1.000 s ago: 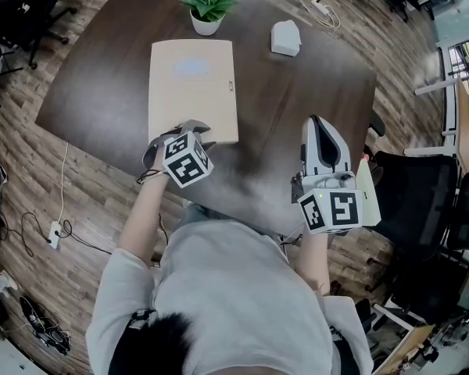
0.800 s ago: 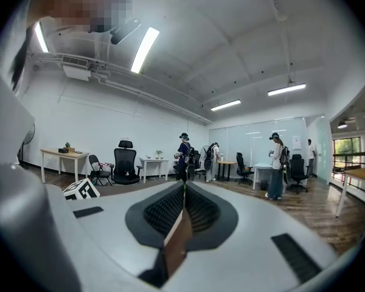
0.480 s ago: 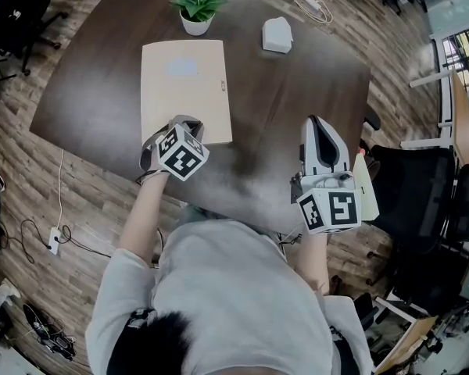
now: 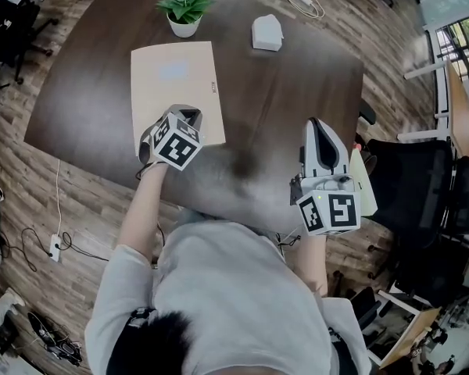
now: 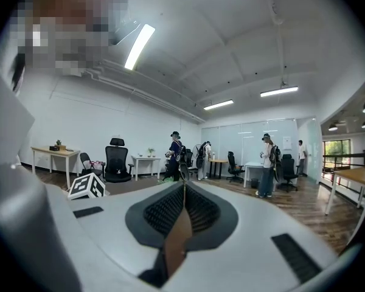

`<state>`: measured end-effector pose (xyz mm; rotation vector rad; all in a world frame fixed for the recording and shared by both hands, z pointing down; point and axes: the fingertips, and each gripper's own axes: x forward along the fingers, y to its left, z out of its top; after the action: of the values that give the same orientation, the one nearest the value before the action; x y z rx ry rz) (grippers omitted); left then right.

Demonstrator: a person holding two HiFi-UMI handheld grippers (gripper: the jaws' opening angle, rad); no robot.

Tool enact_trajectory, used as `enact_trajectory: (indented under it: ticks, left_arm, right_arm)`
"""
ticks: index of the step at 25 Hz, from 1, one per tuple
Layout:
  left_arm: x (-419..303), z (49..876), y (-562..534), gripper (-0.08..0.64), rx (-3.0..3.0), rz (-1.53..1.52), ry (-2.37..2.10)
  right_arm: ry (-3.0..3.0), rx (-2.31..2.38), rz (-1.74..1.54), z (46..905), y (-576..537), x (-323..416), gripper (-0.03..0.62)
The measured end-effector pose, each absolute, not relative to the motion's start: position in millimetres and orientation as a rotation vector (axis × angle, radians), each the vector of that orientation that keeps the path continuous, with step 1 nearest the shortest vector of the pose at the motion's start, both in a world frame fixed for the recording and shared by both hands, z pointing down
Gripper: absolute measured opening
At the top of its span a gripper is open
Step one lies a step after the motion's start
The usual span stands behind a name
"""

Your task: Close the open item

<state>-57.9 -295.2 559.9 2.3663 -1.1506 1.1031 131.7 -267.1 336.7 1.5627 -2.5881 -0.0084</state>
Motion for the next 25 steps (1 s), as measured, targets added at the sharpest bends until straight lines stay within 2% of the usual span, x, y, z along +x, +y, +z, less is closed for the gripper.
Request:
enact_trajectory:
  ticks: [10,25]
  left_arm:
    - [-54,585,-306,0.009,2.232,1.191,-1.122]
    - [-73,523,-295,0.009,2.353,0.748,-1.361]
  right_arm:
    - [-2.544,1.633,0.001,337,-269,154,0.014]
    - [-2.663,1.471,0.029,340,-271,110,0.014]
